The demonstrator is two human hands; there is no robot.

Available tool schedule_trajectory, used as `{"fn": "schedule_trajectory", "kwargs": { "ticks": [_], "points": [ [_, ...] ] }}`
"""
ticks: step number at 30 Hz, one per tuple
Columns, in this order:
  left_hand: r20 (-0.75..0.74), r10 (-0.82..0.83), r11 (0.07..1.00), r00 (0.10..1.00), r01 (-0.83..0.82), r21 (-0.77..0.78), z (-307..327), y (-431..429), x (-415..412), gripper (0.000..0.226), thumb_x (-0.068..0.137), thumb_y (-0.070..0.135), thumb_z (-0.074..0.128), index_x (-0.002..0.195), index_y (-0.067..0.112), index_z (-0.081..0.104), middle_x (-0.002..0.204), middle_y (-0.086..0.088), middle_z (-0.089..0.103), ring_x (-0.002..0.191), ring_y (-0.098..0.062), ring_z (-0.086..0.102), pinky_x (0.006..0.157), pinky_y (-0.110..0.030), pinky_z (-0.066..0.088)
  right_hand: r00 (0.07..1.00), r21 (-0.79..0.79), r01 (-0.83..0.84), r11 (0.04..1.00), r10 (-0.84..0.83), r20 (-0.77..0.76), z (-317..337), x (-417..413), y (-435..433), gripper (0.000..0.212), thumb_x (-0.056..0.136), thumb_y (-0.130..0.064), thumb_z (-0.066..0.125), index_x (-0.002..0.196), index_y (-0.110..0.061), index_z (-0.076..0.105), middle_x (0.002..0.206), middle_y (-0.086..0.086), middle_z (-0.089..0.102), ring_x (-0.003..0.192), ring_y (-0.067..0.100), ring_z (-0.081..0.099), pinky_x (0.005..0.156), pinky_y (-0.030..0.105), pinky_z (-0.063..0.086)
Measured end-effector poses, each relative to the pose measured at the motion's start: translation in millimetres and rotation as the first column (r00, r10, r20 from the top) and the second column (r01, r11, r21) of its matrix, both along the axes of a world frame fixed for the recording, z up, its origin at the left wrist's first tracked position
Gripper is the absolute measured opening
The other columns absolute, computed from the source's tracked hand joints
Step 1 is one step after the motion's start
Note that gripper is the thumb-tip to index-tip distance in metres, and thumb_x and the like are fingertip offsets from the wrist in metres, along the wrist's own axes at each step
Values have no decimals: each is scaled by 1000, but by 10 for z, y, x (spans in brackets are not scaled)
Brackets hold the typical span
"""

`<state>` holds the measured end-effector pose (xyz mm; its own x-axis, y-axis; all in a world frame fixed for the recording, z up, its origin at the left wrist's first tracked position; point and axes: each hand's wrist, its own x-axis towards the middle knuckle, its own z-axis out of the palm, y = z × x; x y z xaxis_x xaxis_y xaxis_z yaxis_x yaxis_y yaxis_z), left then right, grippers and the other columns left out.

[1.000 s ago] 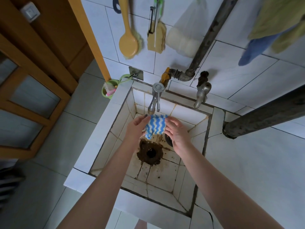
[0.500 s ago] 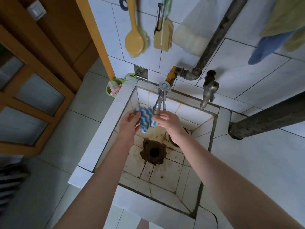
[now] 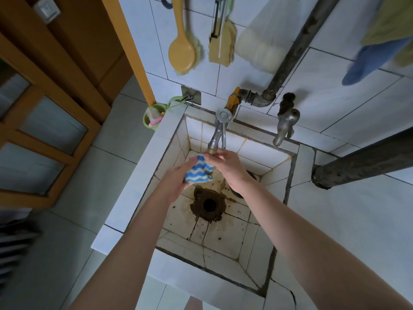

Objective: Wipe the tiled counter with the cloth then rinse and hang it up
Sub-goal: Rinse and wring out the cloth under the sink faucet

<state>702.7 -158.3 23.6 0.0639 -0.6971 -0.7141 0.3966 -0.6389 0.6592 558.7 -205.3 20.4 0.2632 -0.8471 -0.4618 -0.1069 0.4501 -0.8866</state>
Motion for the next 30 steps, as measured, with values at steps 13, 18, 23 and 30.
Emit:
{"fn": "schedule_trajectory", "kwargs": {
  "ticks": [13, 18, 23, 30],
  "points": [
    [185, 6, 992, 983, 17, -123, -1, -31, -137, 40, 93, 19, 54, 130, 5, 49, 121, -13, 62, 102, -25, 64, 85, -31, 55, 998, 24, 50, 998, -51, 40, -12, -207, 57, 8, 87, -13, 64, 93, -18, 66, 96, -3, 66, 97, 14, 61, 86, 33, 54],
    [275, -34, 990, 961, 71, -126, 3, 8, -109, 31, 93, 20, 54, 123, 10, 54, 117, -11, 63, 102, -24, 64, 88, -34, 52, 999, 18, 46, 999, -46, 26, -51, -176, 95, 8, 86, -9, 65, 94, -9, 66, 97, 4, 68, 94, 16, 64, 85, 35, 56],
    [287, -15, 989, 958, 56, -137, 3, 20, -138, 22, 90, 18, 59, 112, 14, 58, 113, -12, 65, 101, -24, 64, 84, -28, 53, 981, 42, 163, 986, -167, 101, -48, -170, 130, 6, 86, -4, 63, 86, -10, 64, 92, 1, 68, 87, 11, 66, 71, 27, 59],
    [316, -10, 980, 949, 72, -187, 38, 4, -193, 21, 90, 17, 59, 110, 14, 61, 107, -9, 68, 97, -20, 65, 80, -22, 51, 968, 5, 238, 971, -238, 80, -11, -166, 90, 12, 85, -6, 64, 81, -16, 65, 88, -1, 66, 88, 12, 63, 75, 24, 56]
  ]
}}
